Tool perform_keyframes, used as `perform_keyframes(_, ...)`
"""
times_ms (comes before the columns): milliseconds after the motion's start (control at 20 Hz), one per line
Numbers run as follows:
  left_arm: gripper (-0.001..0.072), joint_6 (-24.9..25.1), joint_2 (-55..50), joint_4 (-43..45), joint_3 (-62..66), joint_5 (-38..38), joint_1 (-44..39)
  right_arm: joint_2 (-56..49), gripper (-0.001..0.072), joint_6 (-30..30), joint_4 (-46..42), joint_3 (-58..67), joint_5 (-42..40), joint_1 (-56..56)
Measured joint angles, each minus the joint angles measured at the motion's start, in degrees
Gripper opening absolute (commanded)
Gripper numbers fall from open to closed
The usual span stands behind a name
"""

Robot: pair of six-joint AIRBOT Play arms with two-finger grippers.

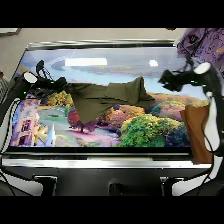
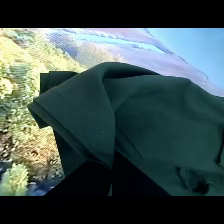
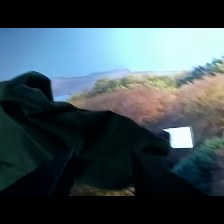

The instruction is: Fold the clothes and pants, and hang the long-sleeved shirts on hangers.

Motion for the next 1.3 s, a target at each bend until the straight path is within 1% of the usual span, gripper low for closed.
perform_keyframes(100,0.0017,0.0,0.04,-0.07,0.0,-0.9,0.0,1.11,0.0419,-1.16,-0.5,-3.08,5.49,-2.51)
perform_keyframes(250,0.0017,0.0,0.07,-0.13,0.0,-1.79,0.0,1.81,0.0419,-2.86,1.25,-9.22,7.58,-3.61)
perform_keyframes(500,0.0017,0.0,0.07,-0.15,0.0,-2.23,0.0,1.2,0.0419,-4.09,5.05,-16.79,2.27,-0.79)
perform_keyframes(800,0.0018,0.0,0.07,-0.15,0.0,-2.36,0.0,-1.97,0.0413,-3.78,6.64,-18.71,-4.46,3.82)
perform_keyframes(850,0.0017,-0.02,0.07,-0.15,0.0,-2.38,0.0,-2.19,0.0373,-3.56,6.97,-18.78,-5.86,4.28)
perform_keyframes(950,0.0018,0.0,0.07,-0.15,0.0,-2.4,0.0,-2.62,0.024,-3.02,7.5,-18.88,-8.41,5.03)
perform_keyframes(1000,0.0017,0.0,0.07,-0.15,0.0,-2.4,0.0,-2.82,0.0125,-2.62,7.34,-18.93,-9.64,5.38)
perform_keyframes(1050,0.0017,-0.02,0.07,-0.15,0.0,-2.45,0.0,-2.99,0.0029,-2.27,7.19,-18.97,-10.75,5.73)
perform_keyframes(1300,0.0016,-0.04,0.92,-0.09,1.14,-3.5,0.0,-1.27,0.0028,-1.81,8.48,-16.92,-13.38,6.78)
